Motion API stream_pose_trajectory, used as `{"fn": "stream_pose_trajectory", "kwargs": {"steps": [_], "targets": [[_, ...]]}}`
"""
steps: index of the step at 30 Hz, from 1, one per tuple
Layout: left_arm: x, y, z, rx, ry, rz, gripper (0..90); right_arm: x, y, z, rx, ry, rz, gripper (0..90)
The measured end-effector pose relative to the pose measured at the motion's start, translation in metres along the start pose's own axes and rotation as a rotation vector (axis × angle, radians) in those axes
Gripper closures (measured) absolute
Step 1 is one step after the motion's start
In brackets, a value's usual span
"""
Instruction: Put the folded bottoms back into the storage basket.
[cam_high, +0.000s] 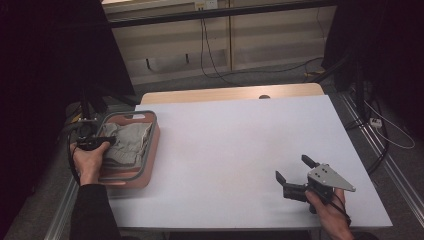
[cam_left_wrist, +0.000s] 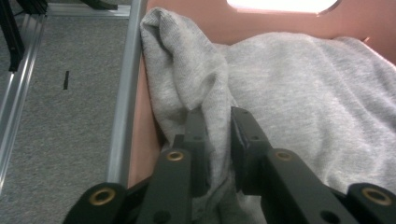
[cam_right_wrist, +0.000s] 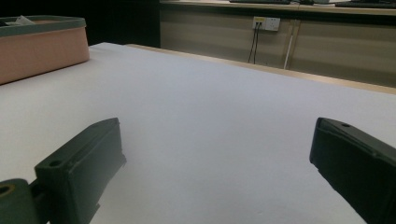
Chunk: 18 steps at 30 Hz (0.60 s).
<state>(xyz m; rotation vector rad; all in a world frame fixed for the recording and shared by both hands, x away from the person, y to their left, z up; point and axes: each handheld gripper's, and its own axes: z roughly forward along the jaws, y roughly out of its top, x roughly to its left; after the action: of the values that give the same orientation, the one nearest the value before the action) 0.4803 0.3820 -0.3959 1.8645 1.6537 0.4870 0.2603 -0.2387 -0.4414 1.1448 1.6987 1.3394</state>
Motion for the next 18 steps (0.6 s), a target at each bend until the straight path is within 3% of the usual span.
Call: {"fn": "stream_pose_trajectory", "kwargs": {"steps": [4,7,9,15,18], "targets": [[-0.0013,0.0007,-0.0010,-0.014,-0.012,0.015,68.4,-0.0004,-0.0003,0.0006,0.001,0.003,0.003,2.3],[-0.0015,0.0010,-0.0010,-0.017,-0.019,0.004,63.0,-0.0008,-0.0005,0.0011,0.002,0.005,0.006,2.3],[-0.0020,0.0015,-0.0012,-0.015,-0.016,-0.006,54.7,-0.0011,-0.0006,0.0014,0.003,0.006,0.006,2.3],[-0.0027,0.0019,-0.0051,-0.046,-0.038,0.005,43.4,-0.0012,-0.0008,0.0012,0.002,0.006,0.008,2.3],[-0.0033,0.0028,-0.0089,-0.079,-0.037,-0.022,37.4,-0.0012,-0.0008,0.0009,0.003,0.004,0.013,2.3]]}}
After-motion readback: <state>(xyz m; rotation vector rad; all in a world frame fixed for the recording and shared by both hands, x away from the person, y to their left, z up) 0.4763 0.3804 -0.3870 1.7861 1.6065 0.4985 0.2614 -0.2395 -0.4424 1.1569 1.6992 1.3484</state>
